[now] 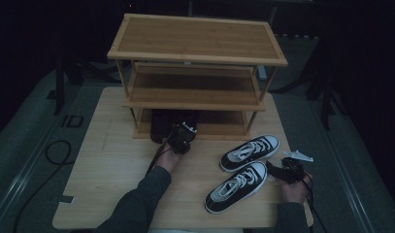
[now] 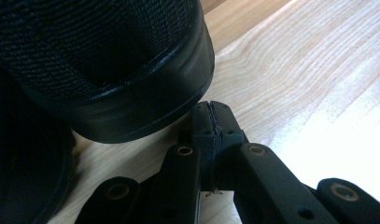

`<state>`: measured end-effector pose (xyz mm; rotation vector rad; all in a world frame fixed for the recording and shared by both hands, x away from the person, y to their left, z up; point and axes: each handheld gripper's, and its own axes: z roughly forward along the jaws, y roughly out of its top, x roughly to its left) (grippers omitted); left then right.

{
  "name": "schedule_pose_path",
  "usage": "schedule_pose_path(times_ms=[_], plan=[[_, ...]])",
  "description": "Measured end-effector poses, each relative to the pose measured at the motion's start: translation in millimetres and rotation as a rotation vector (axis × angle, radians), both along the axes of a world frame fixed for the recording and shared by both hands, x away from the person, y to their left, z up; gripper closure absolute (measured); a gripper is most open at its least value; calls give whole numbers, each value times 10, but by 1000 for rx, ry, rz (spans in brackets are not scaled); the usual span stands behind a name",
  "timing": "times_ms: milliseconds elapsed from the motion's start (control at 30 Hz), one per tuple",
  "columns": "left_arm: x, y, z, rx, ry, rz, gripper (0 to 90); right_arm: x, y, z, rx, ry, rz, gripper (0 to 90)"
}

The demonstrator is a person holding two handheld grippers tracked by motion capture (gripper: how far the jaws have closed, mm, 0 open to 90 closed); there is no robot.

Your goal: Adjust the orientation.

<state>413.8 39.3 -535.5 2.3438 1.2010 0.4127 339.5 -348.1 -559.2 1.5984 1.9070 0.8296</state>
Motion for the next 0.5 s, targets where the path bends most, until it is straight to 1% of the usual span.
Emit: schedule_pose_path(times_ms=[67, 133, 167, 200, 233, 267, 300, 467, 500], plan=[[-3, 19, 3, 2, -1, 3, 894, 0, 0, 0, 0, 0, 0, 202], [-35, 50, 26, -12, -7, -3, 885, 0, 0, 0, 0, 0, 0, 202], [-35, 50, 26, -12, -7, -3, 882, 0, 0, 0, 0, 0, 0, 202], [-95, 98, 58, -24, -17, -16, 881, 0, 0, 0, 0, 0, 0, 202], [-128, 129, 75, -27, -20, -17, 881, 0, 0, 0, 0, 0, 0, 202], [-128, 129, 75, -27, -20, -17, 882, 0, 0, 0, 0, 0, 0, 202], [-194, 209, 98, -40, -29, -16, 883, 0, 0, 0, 0, 0, 0, 202], [-326, 470, 150, -53, -46, 21, 896, 0, 0, 0, 0, 0, 0, 202], [-326, 470, 150, -53, -46, 21, 896, 0, 0, 0, 0, 0, 0, 202]])
